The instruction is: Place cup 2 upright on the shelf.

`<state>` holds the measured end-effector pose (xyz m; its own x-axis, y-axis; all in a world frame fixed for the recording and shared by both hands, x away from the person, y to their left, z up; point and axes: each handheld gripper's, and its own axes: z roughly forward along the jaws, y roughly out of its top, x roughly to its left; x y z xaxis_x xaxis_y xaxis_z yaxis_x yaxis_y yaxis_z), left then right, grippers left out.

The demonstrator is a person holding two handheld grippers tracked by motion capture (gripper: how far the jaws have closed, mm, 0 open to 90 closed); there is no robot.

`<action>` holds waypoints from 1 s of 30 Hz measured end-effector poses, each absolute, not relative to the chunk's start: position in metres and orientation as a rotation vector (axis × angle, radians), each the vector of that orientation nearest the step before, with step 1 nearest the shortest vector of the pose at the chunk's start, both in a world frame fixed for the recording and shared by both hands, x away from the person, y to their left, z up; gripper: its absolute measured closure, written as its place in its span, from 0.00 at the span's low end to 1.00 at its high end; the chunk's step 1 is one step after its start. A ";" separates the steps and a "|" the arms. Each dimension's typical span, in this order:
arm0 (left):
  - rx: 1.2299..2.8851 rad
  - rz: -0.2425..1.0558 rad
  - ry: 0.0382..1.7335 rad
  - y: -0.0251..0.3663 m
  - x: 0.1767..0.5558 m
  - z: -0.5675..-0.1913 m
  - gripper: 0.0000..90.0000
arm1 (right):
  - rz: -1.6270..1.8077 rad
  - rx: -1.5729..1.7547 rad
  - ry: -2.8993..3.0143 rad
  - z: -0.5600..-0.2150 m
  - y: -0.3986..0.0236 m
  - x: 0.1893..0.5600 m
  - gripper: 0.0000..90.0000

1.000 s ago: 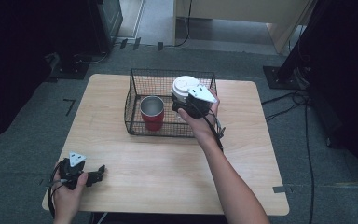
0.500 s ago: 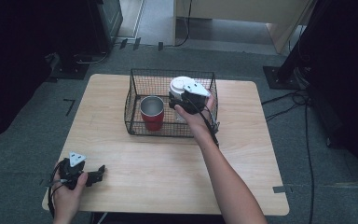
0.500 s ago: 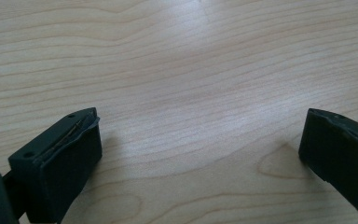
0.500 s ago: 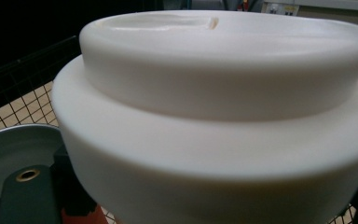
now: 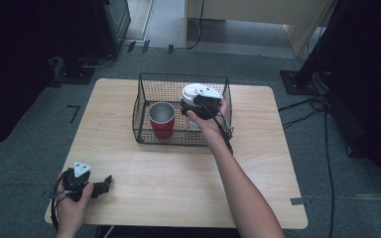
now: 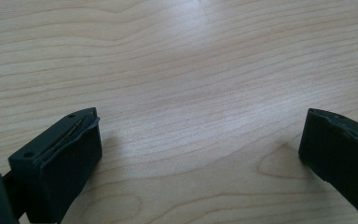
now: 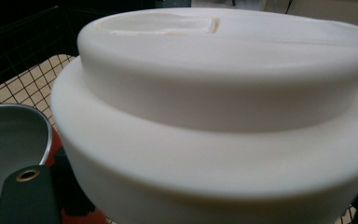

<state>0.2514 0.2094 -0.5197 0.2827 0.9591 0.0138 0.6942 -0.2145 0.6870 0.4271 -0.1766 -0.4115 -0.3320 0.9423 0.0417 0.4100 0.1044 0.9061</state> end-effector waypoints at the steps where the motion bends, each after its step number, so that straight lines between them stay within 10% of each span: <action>1: 1.987 0.604 1.477 0.209 0.251 -0.520 0.00 | 1.191 1.318 1.816 -0.412 -0.177 0.427 0.18; 30: 1.987 0.604 1.477 0.209 0.251 -0.520 0.00 | 1.105 1.345 1.889 -0.421 -0.185 0.422 0.17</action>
<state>0.2514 0.2095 -0.5197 0.2829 0.9590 0.0143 0.6942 -0.2150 0.6869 0.4220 -0.1848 -0.4214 -0.3359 0.9418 0.0160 0.4755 0.1549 0.8660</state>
